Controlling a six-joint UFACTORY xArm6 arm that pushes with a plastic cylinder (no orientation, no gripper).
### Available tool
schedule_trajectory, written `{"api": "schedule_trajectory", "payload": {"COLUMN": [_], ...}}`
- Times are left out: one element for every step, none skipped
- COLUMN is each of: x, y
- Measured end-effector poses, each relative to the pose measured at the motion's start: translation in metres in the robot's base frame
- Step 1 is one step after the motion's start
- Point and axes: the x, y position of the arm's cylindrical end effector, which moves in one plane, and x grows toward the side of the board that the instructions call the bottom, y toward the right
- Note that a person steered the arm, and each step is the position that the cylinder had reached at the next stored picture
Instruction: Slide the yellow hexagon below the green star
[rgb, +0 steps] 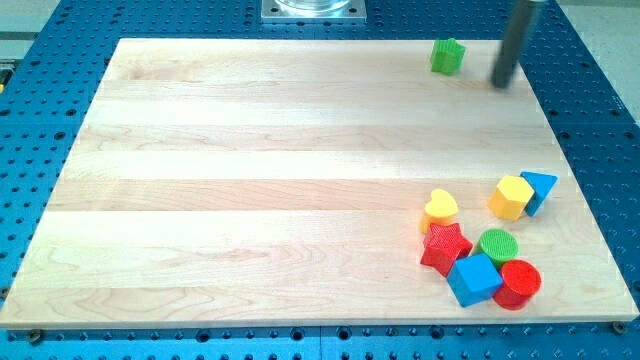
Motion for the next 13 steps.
{"api": "schedule_trajectory", "payload": {"x": [0.046,0.147,0.188,0.222,0.225,0.261,0.273,0.234,0.186,0.181,0.170,0.185,0.134], "y": [0.036,-0.011,-0.086,-0.065,0.002,0.019,-0.053,-0.136,-0.197,-0.191,-0.143,-0.119,-0.109]}}
